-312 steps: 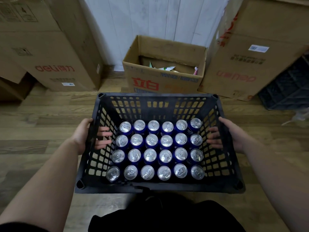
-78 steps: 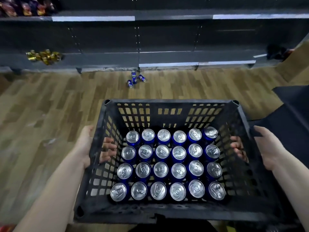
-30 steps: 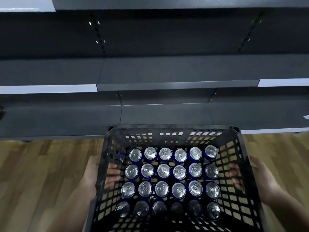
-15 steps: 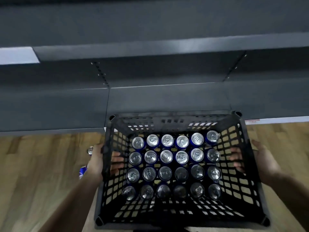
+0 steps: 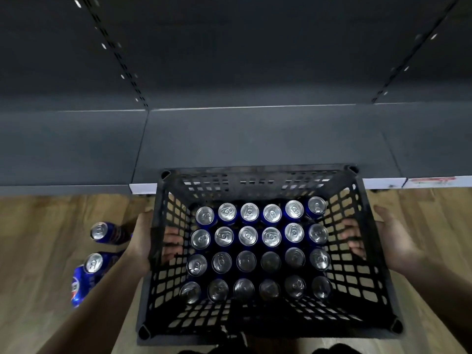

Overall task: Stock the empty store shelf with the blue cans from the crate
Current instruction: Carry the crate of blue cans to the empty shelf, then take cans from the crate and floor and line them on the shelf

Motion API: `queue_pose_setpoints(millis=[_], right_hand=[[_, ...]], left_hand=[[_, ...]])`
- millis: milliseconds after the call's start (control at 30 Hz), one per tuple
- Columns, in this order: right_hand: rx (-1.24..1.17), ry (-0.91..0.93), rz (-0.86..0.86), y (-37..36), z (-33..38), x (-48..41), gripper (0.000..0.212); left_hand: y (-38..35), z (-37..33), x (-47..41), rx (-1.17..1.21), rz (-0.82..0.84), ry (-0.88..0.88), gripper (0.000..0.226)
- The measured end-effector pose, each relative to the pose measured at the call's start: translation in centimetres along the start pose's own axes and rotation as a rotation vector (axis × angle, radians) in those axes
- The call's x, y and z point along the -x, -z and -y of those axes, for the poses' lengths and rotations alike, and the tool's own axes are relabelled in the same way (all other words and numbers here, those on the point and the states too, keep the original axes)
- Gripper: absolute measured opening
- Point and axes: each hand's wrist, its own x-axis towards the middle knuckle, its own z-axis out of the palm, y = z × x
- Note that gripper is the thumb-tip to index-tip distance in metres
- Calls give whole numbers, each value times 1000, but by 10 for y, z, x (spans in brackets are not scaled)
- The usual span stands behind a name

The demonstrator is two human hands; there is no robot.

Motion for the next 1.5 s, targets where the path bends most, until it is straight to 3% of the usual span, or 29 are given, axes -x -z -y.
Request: queue_pose_setpoints(millis=[167,567,967,1067,1167,1233,1400,1500], right_hand=[[-12,-20,39,0,-3,-17,78],[11,12,57,2,-3,-13,83],[46,6,60,4,-1,-9,87],[234,22,-77,0,2,-5,90],[515,181,-270,2,9,2,83],[606,272,-297,7,16,5,77],[452,188,-240,19,23,0,75],[458,250,-296,19,28,3,56]], left_hand=[[-9,-1,-10,71,26,20,59],[-9,4,-8,8,-16,-17,84],[-8,-2,0,-73,-11,0,81],[-9,0,0,-91,-71,-26,74],[-2,7,-9,-95,-186,-162,69],[1,10,-9,-149,-227,-219,72],[6,20,-5,-217,-358,-220,73],[-1,15,12,-446,-490,-310,83]])
